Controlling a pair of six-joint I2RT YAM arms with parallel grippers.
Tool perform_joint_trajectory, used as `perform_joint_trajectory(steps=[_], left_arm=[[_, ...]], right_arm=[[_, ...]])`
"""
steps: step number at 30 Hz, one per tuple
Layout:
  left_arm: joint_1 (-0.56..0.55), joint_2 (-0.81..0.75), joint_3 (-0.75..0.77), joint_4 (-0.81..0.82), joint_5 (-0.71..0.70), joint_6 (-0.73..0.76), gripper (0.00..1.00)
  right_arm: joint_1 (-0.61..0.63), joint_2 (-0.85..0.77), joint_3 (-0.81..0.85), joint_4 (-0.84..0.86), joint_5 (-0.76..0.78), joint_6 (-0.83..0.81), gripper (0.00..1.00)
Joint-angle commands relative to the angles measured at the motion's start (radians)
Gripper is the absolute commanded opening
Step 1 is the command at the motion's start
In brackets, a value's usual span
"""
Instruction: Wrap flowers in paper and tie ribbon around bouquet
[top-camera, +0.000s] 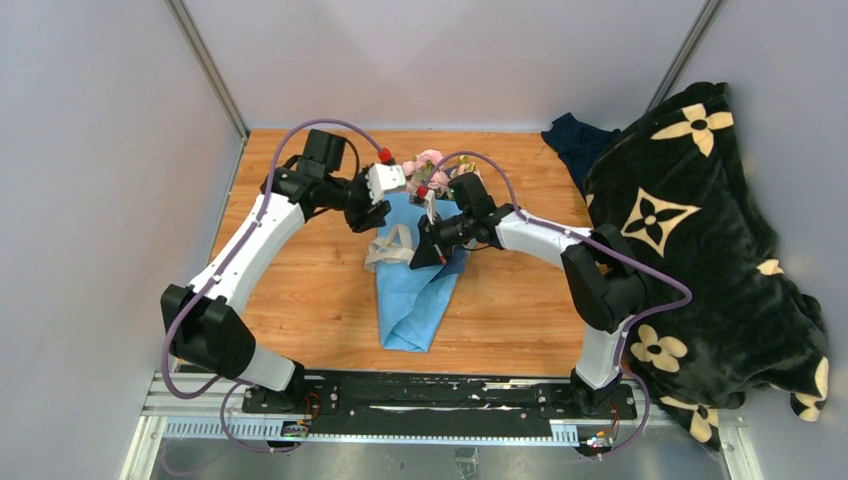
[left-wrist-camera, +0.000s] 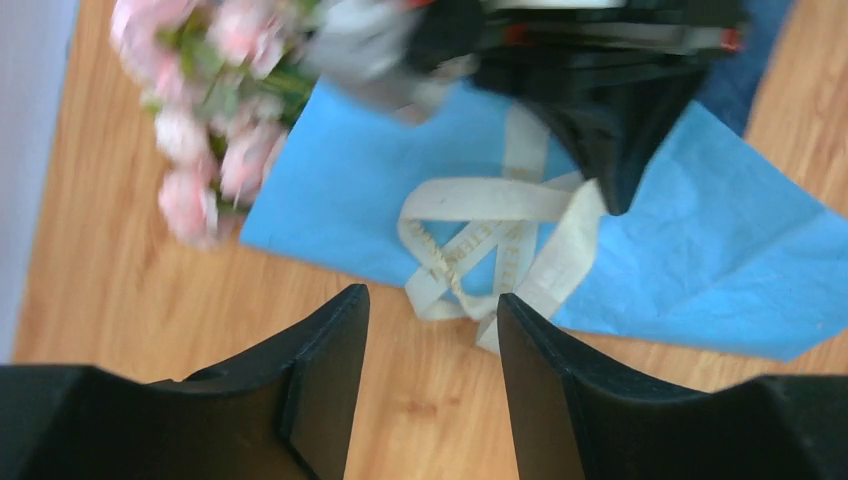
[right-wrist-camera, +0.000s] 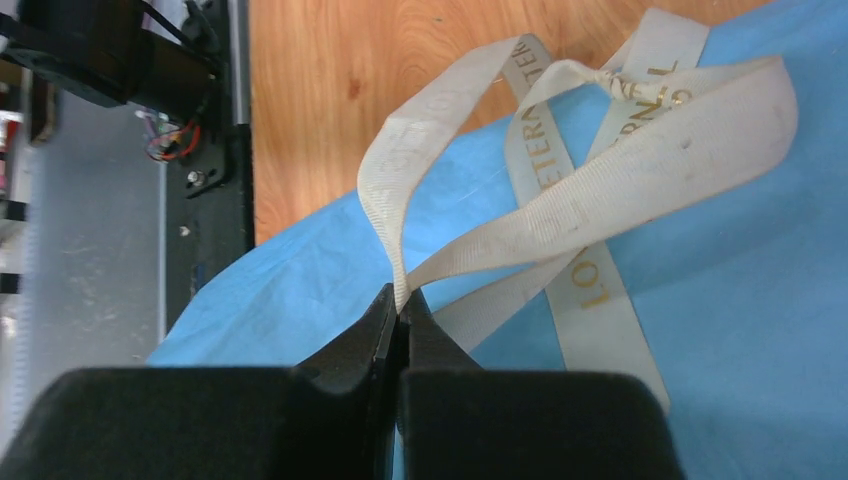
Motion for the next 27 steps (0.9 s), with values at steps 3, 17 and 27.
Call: perform_joint_trajectory(steps=[3, 17, 27], left_arm=[[-0.124, 0.026, -0.073, -0.112, 0.098, 0.465, 0.57], [-0.262, -0.154, -0.102, -0.225, -0.019, 0.721, 0.70], [-0.264, -0.137, -0.383, 0.249, 0.005, 0.677, 0.74]], right_arm=[[-0.029, 0.040, 0.031, -0.071, -0.078, 0.148, 0.00], [-0.034, 0.010, 0.052, -0.135, -0.106, 0.012, 0.01], [-0.035, -0.002, 0.019, -0.092, -0.232, -0.052, 0.02]])
